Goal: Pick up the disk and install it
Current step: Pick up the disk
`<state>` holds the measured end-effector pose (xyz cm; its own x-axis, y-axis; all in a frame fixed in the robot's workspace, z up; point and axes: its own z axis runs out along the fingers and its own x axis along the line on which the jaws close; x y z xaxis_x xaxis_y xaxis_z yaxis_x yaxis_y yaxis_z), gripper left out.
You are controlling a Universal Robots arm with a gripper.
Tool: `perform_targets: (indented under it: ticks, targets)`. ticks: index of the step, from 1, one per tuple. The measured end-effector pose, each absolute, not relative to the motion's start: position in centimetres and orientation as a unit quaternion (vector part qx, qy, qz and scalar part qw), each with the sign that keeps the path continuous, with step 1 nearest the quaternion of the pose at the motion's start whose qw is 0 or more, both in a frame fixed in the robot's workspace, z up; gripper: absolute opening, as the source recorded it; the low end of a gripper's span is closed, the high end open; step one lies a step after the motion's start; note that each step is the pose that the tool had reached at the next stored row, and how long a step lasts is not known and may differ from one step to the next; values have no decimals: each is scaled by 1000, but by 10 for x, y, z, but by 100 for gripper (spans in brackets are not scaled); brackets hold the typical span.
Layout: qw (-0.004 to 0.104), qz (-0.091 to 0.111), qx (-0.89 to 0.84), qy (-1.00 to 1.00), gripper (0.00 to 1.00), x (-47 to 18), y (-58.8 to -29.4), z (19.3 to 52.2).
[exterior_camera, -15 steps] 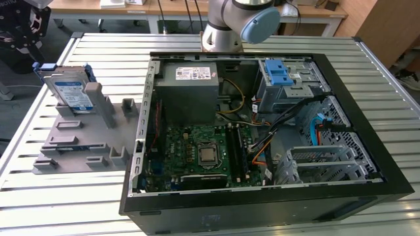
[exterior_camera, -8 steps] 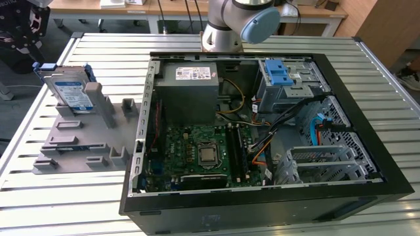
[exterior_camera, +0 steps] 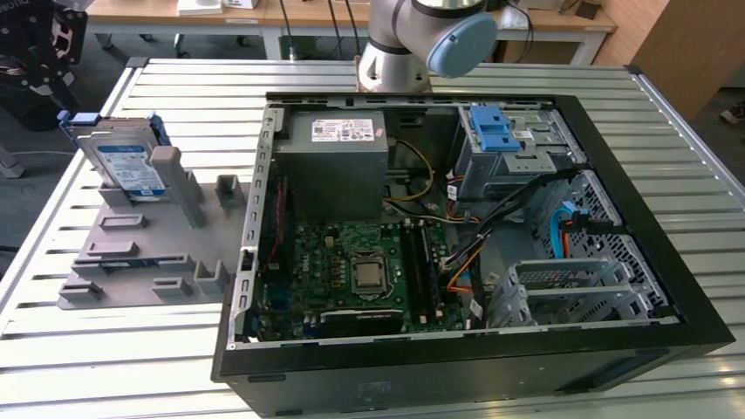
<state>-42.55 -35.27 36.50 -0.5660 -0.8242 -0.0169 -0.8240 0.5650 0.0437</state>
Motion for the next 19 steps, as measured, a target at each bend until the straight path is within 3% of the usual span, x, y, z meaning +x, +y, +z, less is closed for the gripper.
perform_targets:
  ticks: [19]
  targets:
    - [3,-22,532,-847,11,-426,-353,365]
